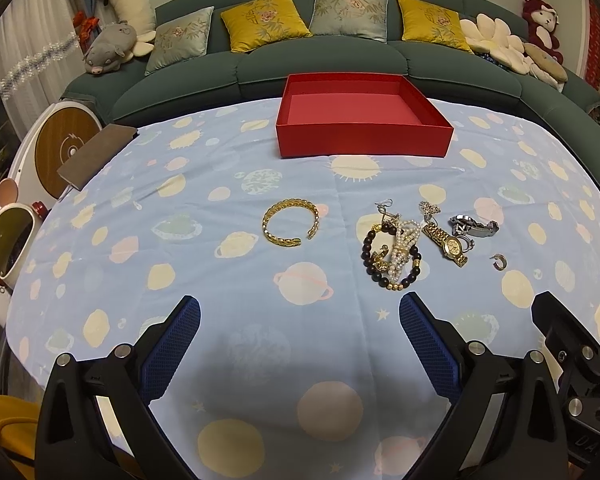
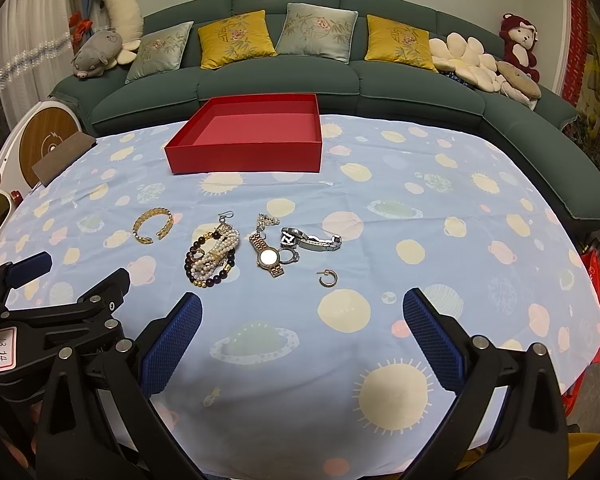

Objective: Organize jewelry

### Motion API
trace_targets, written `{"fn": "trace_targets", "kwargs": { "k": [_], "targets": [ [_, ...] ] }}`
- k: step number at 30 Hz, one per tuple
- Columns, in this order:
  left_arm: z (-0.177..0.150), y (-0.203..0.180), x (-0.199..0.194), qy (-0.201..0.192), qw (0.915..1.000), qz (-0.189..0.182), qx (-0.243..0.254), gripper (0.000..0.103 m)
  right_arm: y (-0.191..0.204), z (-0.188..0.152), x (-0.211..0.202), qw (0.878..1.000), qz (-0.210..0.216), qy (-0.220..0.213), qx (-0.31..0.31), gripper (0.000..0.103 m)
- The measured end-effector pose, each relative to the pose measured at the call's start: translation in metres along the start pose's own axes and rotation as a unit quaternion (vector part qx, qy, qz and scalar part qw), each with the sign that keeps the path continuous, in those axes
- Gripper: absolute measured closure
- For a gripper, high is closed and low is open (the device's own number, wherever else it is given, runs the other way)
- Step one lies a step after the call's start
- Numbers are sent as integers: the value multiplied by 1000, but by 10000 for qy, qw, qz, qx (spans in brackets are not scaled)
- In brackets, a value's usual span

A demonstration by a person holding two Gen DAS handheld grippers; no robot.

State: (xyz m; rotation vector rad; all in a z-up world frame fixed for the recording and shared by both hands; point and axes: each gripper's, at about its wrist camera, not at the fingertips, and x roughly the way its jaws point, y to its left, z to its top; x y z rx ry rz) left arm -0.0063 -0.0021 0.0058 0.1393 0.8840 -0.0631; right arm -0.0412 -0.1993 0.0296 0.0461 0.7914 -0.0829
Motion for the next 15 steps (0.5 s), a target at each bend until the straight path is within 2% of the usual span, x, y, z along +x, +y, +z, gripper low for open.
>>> {"fn": "trace_targets", "kwargs": {
  "k": [15],
  "targets": [
    [0,0,-2,-39,10000,22,-5,6,1,0,0,10000,7,2,2,5]
  ]
}}
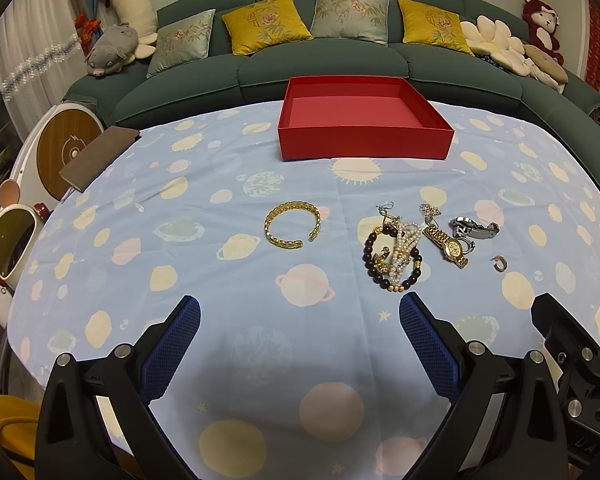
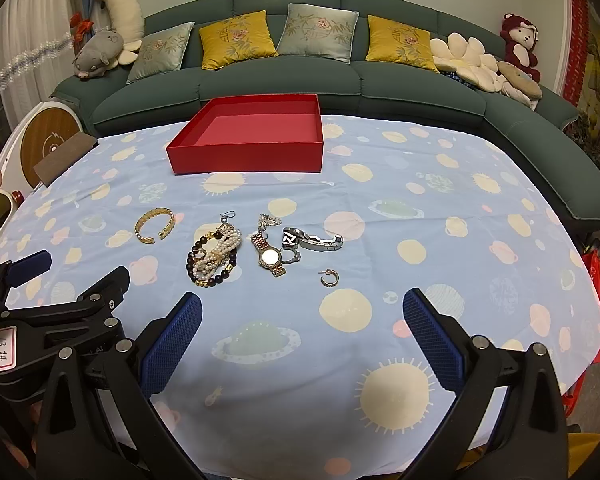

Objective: Organize jewelry

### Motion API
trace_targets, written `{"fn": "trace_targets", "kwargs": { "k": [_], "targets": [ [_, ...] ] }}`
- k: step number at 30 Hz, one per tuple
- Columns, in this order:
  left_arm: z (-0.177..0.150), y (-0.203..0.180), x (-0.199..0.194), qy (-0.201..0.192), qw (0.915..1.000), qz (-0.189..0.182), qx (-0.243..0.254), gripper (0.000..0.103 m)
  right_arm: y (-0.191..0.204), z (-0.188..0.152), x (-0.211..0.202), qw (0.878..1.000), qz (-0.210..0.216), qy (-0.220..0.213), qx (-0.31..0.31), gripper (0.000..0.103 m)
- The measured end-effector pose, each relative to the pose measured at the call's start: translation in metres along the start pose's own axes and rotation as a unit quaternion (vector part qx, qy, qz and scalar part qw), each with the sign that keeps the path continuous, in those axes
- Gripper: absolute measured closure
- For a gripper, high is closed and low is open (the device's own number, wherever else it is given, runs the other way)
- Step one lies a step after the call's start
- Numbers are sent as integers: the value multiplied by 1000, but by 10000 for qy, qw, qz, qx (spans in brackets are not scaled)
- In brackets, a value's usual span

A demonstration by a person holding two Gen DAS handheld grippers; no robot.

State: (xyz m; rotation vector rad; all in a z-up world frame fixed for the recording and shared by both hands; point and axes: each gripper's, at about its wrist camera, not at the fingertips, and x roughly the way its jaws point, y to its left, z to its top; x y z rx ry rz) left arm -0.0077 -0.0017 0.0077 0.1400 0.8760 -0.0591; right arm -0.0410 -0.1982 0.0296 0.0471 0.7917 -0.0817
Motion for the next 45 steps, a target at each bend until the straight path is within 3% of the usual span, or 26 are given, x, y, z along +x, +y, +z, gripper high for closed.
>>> {"fn": "trace_targets", "kwargs": {
  "k": [45],
  "targets": [
    [0,2,0,1,10000,5,-15,6,4,1,-2,10000,21,-44,-22,5]
  ]
}}
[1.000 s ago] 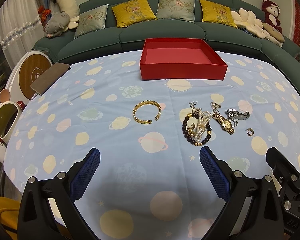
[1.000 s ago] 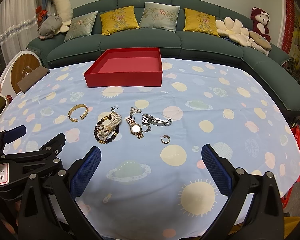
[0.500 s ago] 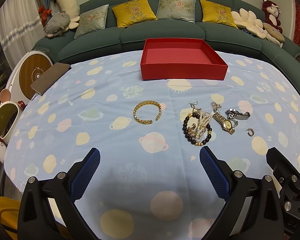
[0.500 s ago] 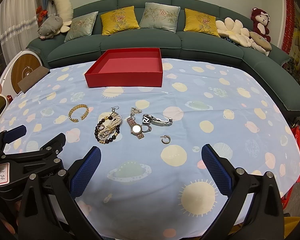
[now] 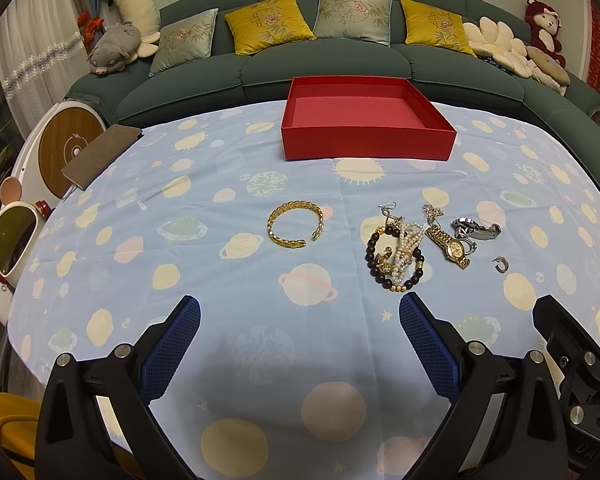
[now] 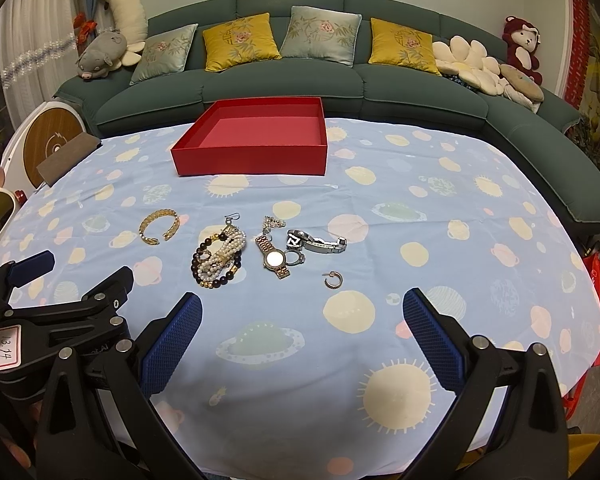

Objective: Organize jewelry

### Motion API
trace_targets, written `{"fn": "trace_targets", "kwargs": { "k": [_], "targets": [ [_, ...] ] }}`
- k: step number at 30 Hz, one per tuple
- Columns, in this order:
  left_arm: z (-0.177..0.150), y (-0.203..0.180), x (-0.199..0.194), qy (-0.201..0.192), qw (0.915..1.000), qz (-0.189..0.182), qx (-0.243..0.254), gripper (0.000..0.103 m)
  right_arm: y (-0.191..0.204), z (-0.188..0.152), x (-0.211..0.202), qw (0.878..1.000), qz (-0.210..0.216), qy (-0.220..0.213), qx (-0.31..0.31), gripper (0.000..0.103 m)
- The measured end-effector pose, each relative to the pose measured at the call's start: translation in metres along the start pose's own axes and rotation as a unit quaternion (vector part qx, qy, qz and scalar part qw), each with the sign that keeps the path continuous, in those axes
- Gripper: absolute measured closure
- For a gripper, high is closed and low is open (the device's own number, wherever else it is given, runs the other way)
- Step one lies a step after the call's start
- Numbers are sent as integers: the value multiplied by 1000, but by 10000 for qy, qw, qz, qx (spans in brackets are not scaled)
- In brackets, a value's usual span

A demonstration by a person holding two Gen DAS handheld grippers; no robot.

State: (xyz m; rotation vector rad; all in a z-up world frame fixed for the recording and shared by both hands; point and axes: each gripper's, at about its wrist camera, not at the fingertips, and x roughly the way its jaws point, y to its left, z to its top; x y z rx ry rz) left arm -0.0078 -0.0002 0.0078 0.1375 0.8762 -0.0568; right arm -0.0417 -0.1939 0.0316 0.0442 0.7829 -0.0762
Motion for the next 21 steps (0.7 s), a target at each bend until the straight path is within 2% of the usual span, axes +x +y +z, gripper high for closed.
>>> {"fn": "trace_targets", "kwargs": {
  "k": [12,16,21],
  "targets": [
    [14,20,7,109,9998,-29,-166,6,-5,7,1,9999,95,-114,-80,6],
    [22,38,15,108,9993,116,-352,6,-17,18,12,9998,161,-102,-51,13],
    [26,62,32,211,9972,190,-690,6,-38,31,35,9978,602,193,220,28]
  ]
}}
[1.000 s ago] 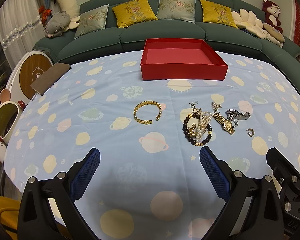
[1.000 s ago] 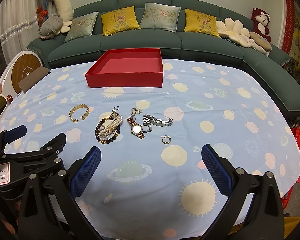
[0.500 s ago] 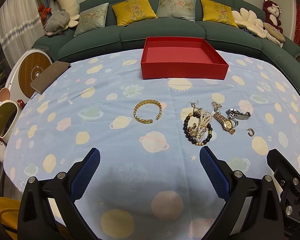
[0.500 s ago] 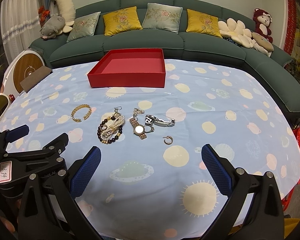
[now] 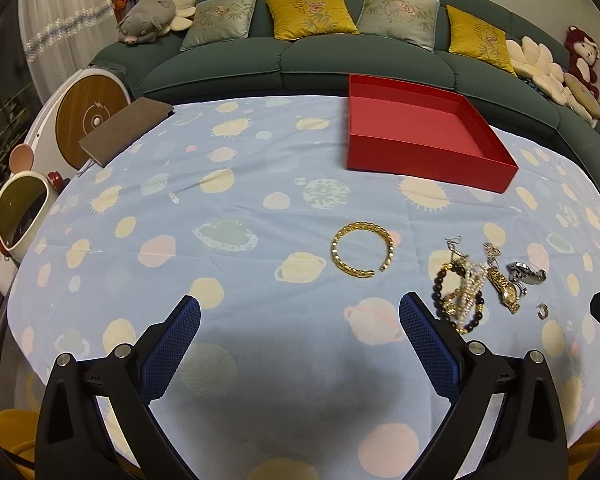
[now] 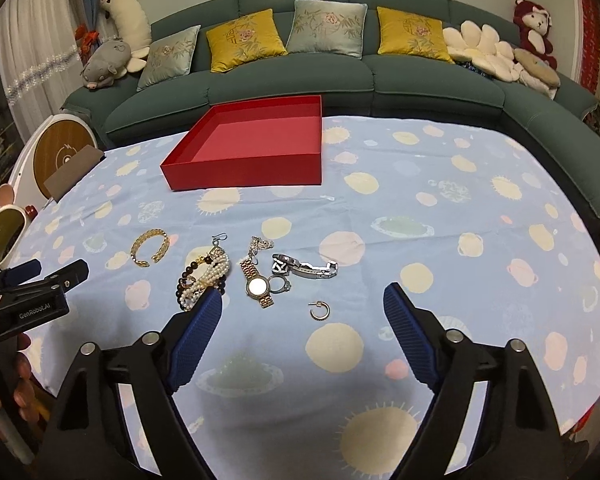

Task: Organize jewelry
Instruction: 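Grasp the gold bangle with the left tool while the right tool grasps the silver watch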

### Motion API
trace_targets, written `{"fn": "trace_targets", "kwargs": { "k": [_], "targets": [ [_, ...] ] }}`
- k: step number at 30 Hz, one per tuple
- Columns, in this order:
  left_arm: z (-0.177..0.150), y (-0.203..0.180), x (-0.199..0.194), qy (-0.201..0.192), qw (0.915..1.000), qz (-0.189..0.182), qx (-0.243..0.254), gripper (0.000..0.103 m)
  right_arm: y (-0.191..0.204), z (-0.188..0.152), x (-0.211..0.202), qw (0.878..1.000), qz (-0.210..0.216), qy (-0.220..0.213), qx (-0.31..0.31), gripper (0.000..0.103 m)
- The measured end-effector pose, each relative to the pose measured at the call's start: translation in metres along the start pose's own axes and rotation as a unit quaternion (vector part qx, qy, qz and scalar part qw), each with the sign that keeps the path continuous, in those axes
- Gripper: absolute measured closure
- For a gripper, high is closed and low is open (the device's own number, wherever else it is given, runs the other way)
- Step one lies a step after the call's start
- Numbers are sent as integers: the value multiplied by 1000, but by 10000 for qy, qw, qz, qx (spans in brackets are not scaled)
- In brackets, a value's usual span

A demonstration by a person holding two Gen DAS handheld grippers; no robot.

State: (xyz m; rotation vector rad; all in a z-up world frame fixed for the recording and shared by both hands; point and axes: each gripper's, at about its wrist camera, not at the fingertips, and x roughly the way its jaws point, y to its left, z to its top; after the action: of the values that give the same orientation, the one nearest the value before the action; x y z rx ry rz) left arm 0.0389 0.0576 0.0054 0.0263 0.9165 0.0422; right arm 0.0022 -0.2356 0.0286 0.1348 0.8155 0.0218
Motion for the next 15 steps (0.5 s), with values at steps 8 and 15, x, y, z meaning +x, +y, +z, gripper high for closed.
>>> {"fn": "trace_targets", "kwargs": {
  "k": [8,15],
  "targets": [
    [6,-2,31,142,9997,-162,73,6,3,16,42,9970,446,399,-501,52],
    [14,-9,68,323,9994,-106,92,6,4,12,75,9946,430,639,-699,65]
  ]
}}
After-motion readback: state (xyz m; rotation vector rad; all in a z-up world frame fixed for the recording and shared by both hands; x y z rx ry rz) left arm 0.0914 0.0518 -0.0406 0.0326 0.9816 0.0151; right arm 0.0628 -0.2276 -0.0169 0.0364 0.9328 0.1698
